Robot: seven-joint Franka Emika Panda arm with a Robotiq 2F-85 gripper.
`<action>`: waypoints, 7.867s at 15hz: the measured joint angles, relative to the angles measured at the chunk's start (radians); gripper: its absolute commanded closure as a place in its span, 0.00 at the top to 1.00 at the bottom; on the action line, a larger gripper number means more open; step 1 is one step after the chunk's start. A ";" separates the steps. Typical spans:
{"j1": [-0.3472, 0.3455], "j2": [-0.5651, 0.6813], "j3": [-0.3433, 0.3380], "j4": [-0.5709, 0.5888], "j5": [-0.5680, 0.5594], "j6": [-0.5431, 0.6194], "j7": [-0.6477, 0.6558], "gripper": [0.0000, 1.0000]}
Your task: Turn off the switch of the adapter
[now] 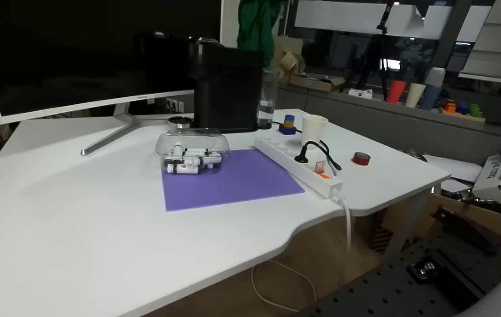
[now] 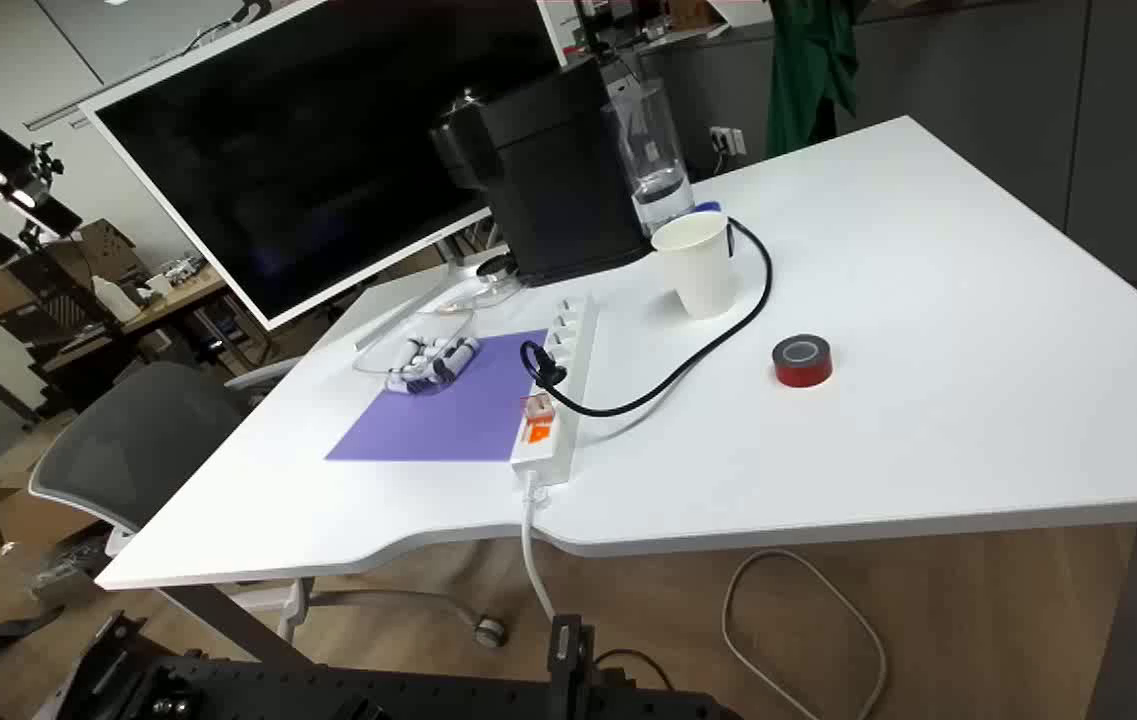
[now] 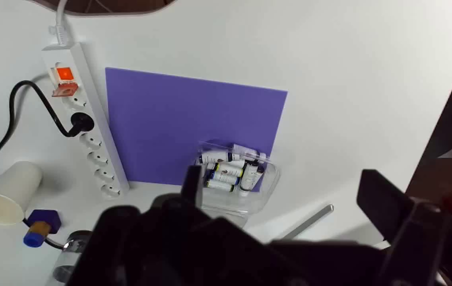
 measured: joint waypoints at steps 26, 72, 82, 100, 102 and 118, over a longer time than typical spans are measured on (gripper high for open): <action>-0.218 0.302 -0.251 0.004 -0.125 0.195 -0.224 0.53; -0.385 1.177 -0.349 0.191 -0.072 0.694 -0.736 0.00; -0.432 1.227 -0.267 0.232 -0.041 0.692 -0.732 0.00; -0.486 1.276 -0.221 0.249 -0.024 0.690 -0.720 0.00; -0.500 1.277 -0.209 0.250 -0.013 0.689 -0.721 0.00; -0.446 0.872 -0.318 0.221 -0.041 0.334 -0.722 0.81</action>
